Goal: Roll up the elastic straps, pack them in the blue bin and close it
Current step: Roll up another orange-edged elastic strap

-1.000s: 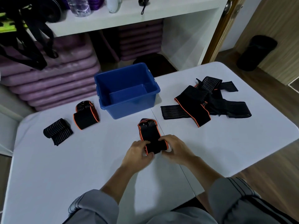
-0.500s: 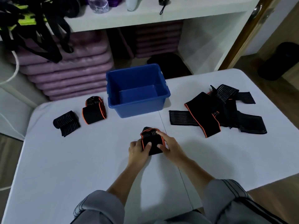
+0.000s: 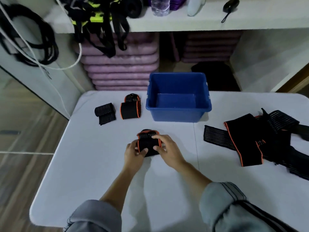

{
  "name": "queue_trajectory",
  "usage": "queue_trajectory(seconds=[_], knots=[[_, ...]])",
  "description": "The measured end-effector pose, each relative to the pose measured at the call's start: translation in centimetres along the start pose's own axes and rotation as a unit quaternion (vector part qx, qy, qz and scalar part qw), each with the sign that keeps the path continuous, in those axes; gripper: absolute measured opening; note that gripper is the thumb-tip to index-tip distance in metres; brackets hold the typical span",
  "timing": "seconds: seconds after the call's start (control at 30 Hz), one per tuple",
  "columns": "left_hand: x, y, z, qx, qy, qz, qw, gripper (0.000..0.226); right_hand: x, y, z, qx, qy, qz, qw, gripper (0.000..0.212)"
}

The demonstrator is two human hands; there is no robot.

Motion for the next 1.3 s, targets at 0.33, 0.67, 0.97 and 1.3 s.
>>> queue_trajectory(seconds=[0.33,0.67,0.97,1.3], knots=[[2.6,7.0,-7.8,-0.014,0.040,-0.023,0.999,0.039,3.4,8.5,5.2,-0.025,-0.002,-0.002,1.000,0.039],[3.2,8.4,-8.6,-0.032,0.044,0.006,0.999,0.044,2.8,8.6,6.0,-0.115,0.018,0.006,0.993,0.036],[2.4,7.8,-8.7,-0.008,0.050,0.030,0.998,0.040,3.4,8.3,6.2,-0.114,-0.001,-0.005,0.993,0.040],[2.5,6.7,-9.9,-0.035,0.099,0.014,0.994,0.046,3.9,7.0,5.8,-0.127,-0.001,0.013,0.992,0.044]])
Point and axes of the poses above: each hand's wrist, its own y-axis towards the middle knuckle, its own z-axis out of the palm, x = y × z, the point moved 9 cm from there along y, towards the middle knuckle, and after that the axes turned 9 degrees about x, right-handed, at the moved point
